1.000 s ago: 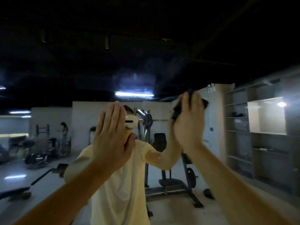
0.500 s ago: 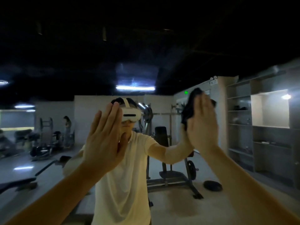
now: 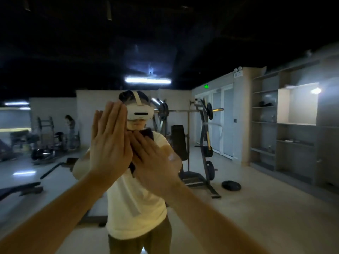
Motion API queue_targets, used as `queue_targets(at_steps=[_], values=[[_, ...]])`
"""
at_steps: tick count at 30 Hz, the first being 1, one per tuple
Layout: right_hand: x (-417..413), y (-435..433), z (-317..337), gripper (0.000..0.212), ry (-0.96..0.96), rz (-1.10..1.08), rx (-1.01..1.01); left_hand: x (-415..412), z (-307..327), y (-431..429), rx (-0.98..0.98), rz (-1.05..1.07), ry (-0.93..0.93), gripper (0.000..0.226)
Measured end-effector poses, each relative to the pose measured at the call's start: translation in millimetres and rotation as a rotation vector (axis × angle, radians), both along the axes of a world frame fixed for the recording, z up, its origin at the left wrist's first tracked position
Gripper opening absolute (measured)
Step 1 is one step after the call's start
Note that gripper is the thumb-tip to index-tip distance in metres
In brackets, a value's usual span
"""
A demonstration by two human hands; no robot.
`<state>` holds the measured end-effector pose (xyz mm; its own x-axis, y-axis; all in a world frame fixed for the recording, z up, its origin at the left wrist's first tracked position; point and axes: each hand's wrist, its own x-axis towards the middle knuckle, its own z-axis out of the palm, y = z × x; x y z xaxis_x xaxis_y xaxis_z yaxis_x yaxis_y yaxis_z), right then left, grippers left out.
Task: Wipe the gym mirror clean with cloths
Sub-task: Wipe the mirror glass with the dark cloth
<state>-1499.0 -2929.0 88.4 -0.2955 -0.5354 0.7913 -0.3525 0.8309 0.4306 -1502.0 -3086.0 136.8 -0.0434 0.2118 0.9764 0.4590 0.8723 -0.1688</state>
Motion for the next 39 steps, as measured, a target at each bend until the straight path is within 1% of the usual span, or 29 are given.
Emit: queue_targets(at_steps=[1,2,3,4,6,9,10,12,13,14,16,18,19,21,22,23,24,26,29,31,32,33,34,35,36,38,39], values=[[-1,19,3,0.059,0.009,-0.058,0.037,-1,-6,4,-0.016,0.013,0.002,0.060],[0,38,9,0.063,0.015,-0.129,0.021,-2,-11,9,-0.028,0.029,0.002,0.062],[0,61,16,0.068,0.030,-0.206,-0.039,-3,-16,13,-0.038,0.041,0.003,0.065],[1,86,23,0.073,0.037,-0.287,-0.117,-5,-21,17,-0.050,0.049,0.007,0.069],[4,134,29,0.083,-0.014,-0.417,-0.298,-11,-28,20,-0.084,0.091,-0.005,0.075],[6,180,20,0.078,-0.015,-0.464,-0.655,-19,-33,21,-0.114,0.142,-0.053,0.079],[5,178,17,0.076,-0.013,-0.473,-0.773,-20,-33,22,-0.111,0.145,-0.060,0.079],[2,147,16,0.073,-0.011,-0.450,-0.944,-18,-32,25,-0.097,0.138,-0.072,0.078],[2,127,15,0.074,-0.013,-0.406,-0.987,-17,-32,26,-0.092,0.127,-0.076,0.077],[3,105,14,0.075,-0.015,-0.360,-0.988,-16,-32,25,-0.090,0.113,-0.077,0.076],[5,62,4,0.077,0.003,-0.279,-0.878,-12,-31,21,-0.101,0.078,-0.073,0.072],[8,25,-15,0.078,-0.013,-0.181,-0.641,-8,-33,14,-0.105,0.045,-0.062,0.067],[9,15,-25,0.077,-0.030,-0.139,-0.478,-6,-37,10,-0.101,0.031,-0.058,0.066],[11,19,-36,0.070,-0.024,-0.117,-0.127,-4,-48,6,-0.093,0.014,-0.053,0.067],[12,33,-33,0.069,-0.005,-0.128,-0.022,-4,-54,7,-0.090,0.009,-0.057,0.068],[13,50,-27,0.068,-0.001,-0.130,-0.018,-4,-60,9,-0.087,0.009,-0.066,0.069],[14,69,-18,0.068,-0.002,-0.134,-0.093,-5,-64,12,-0.091,0.014,-0.078,0.071],[17,116,1,0.070,0.032,-0.222,-0.327,-8,-68,20,-0.110,0.044,-0.106,0.076],[11,184,15,0.072,0.021,-0.376,-0.784,-12,-71,31,-0.090,0.090,-0.129,0.083],[5,188,16,0.071,0.037,-0.426,-1.058,-14,-73,36,-0.064,0.098,-0.118,0.087],[3,173,15,0.073,0.064,-0.422,-1.108,-15,-74,39,-0.046,0.097,-0.108,0.088],[4,151,12,0.073,0.097,-0.381,-1.084,-15,-75,42,-0.025,0.096,-0.098,0.088],[6,126,5,0.072,0.101,-0.294,-0.988,-15,-76,46,-0.005,0.098,-0.091,0.088],[7,102,-4,0.072,0.069,-0.193,-0.824,-15,-76,48,0.009,0.104,-0.084,0.087],[8,83,-15,0.072,0.023,-0.108,-0.606,-15,-76,50,0.011,0.113,-0.075,0.086],[8,77,-29,0.068,-0.008,-0.067,-0.172,-14,-77,48,-0.004,0.128,-0.064,0.083],[4,90,-24,0.066,0.014,-0.082,-0.030,-15,-77,47,-0.015,0.131,-0.070,0.083]])
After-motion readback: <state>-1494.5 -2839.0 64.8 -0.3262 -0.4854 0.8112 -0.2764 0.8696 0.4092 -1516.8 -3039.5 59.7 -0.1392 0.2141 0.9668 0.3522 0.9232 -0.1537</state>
